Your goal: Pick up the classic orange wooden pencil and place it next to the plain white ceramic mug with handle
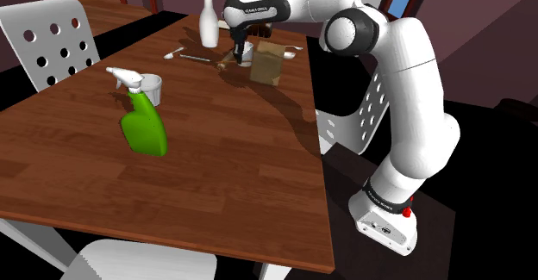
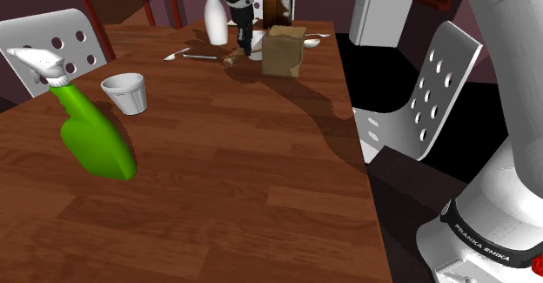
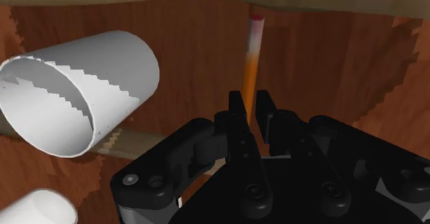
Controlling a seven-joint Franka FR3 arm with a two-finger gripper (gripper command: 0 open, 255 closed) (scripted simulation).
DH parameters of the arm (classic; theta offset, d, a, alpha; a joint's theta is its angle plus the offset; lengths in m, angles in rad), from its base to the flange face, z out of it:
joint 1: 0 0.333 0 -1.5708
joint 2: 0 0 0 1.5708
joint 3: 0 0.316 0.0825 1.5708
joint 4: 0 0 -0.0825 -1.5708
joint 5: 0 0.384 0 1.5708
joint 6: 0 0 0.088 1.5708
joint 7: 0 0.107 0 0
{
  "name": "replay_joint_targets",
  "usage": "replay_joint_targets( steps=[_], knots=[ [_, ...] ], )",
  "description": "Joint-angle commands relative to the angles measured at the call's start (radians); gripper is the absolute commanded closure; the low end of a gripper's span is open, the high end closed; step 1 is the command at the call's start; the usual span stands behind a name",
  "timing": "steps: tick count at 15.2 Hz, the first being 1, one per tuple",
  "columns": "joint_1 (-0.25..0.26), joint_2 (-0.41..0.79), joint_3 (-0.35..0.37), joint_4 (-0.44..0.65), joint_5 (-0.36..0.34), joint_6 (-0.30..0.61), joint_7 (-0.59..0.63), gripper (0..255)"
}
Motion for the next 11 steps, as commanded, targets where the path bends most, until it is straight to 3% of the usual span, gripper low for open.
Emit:
replay_joint_targets(
  steps=[1,11],
  knots=[
    [-0.001,0.013,-0.002,-0.018,-0.002,0.018,0.005,255],
    [-0.002,0.029,-0.004,-0.057,-0.008,0.073,0.017,255]
  ],
)
